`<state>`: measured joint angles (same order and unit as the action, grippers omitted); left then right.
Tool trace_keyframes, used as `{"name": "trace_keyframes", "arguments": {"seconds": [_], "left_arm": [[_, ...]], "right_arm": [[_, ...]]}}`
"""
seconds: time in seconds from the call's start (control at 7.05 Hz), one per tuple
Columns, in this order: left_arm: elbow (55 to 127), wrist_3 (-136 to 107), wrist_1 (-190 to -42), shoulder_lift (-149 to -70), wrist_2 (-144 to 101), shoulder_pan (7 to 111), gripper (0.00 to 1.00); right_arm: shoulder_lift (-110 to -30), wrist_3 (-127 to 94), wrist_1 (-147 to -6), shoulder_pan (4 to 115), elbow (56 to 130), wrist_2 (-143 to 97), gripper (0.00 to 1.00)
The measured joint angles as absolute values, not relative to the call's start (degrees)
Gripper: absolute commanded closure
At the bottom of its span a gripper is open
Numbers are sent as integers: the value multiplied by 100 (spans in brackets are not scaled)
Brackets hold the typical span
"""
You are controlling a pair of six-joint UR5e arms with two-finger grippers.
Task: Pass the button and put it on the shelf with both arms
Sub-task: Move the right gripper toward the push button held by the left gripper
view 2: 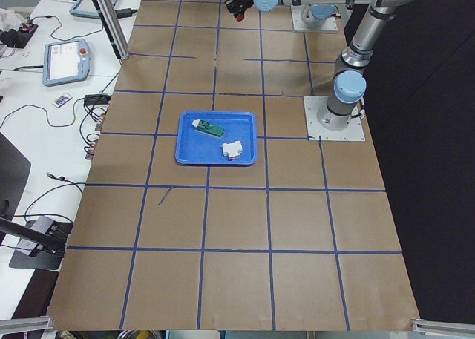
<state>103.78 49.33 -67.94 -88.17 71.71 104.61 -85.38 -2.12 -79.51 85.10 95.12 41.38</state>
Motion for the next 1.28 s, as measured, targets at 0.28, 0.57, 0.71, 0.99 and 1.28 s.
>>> {"name": "trace_keyframes", "arguments": {"seconds": [0.28, 0.57, 0.71, 0.99, 1.28], "left_arm": [[10372, 4915, -6786, -8813, 7115, 10452, 96], [10385, 4917, -6785, -8805, 7103, 10450, 96], [10396, 4922, -6785, -8801, 7102, 10450, 96], [10415, 4920, -6785, -8798, 7102, 10446, 96], [10422, 4916, -6780, -8798, 7096, 10449, 96]], "right_arm": [[-8246, -111, -7971, 8560, 9705, 3645, 0], [-8165, 129, -7991, 8671, 9748, 3386, 0], [-8148, 600, -8001, 8731, 9758, 3344, 0], [-8120, 1501, -7981, 8796, 9772, 3317, 0], [-8120, 1721, -7962, 8848, 9843, 3310, 0]]}}
